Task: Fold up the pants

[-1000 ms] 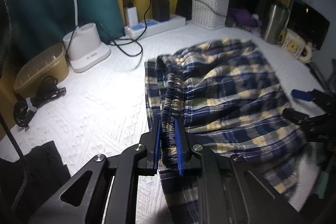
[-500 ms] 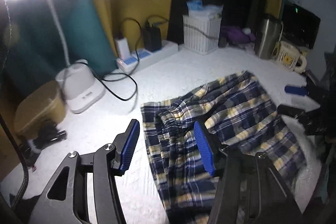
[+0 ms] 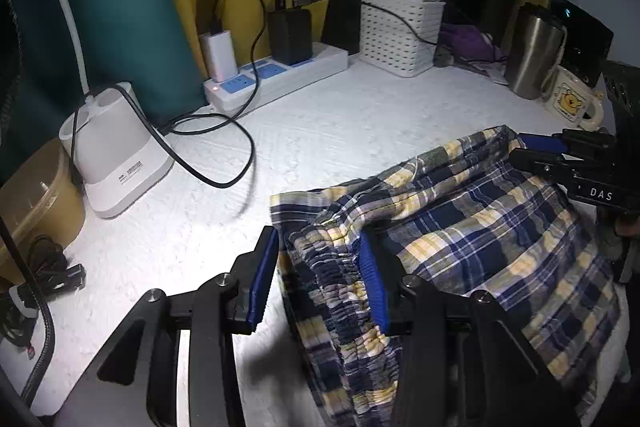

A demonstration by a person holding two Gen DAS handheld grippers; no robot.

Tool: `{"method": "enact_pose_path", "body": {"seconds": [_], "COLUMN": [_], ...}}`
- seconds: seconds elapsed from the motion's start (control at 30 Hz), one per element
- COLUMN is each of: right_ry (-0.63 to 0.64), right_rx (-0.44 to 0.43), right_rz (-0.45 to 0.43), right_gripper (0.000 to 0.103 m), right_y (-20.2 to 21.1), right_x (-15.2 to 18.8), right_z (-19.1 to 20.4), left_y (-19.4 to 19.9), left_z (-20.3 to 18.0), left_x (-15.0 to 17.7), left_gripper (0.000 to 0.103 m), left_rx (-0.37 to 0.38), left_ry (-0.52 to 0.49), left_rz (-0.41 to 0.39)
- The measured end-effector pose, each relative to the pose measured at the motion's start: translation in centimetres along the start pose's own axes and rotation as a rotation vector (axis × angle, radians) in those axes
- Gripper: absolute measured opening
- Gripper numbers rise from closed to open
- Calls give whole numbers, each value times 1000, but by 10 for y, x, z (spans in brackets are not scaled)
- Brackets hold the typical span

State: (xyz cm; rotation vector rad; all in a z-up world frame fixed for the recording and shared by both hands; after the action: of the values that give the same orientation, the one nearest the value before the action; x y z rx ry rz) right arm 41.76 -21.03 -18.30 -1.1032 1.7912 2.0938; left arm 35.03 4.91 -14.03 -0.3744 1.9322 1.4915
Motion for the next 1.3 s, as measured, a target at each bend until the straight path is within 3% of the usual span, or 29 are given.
{"method": "enact_pose_path", "body": {"seconds": [0.4,0.7,0.9,1.0,1.2,1.3], "right_ry": [4,-11,-7,31,70,50], "right_rx": [46,201,116,81,99,100], "right_rz": [48,41,13,23,78,97], "right_gripper": [36,36,42,58,58,58], "right_y": [-26,10,47,52,47,46], "right_x": [-13,9,20,30,58,68], "right_z": [-3,-20,3,25,42,36], "left_y": [-13,11,44,54,37,19], "left_z": [21,22,9,4,-22,-12], "left_x": [6,6,1,5,32,46], "left_gripper": [43,43,48,56,56,60], "left_rx": [-6,3,-16,-2,16,-74], "left_ry": [56,121,137,156,96,120], "left_rz": [1,-3,-58,-84,26,67]}}
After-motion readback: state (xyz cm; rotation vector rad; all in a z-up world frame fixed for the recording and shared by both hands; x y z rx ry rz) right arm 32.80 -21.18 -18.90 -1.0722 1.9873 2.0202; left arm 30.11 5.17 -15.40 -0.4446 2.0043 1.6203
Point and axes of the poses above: each gripper's, at about its wrist camera, not at the fingertips, and y roughly against the way its jaws point, z to its left, x to its underside, the point moved 3 cm from there along -y, roughly the way its jaws point, and after that the axes turned 8 degrees about x, right-handed, at the moved point
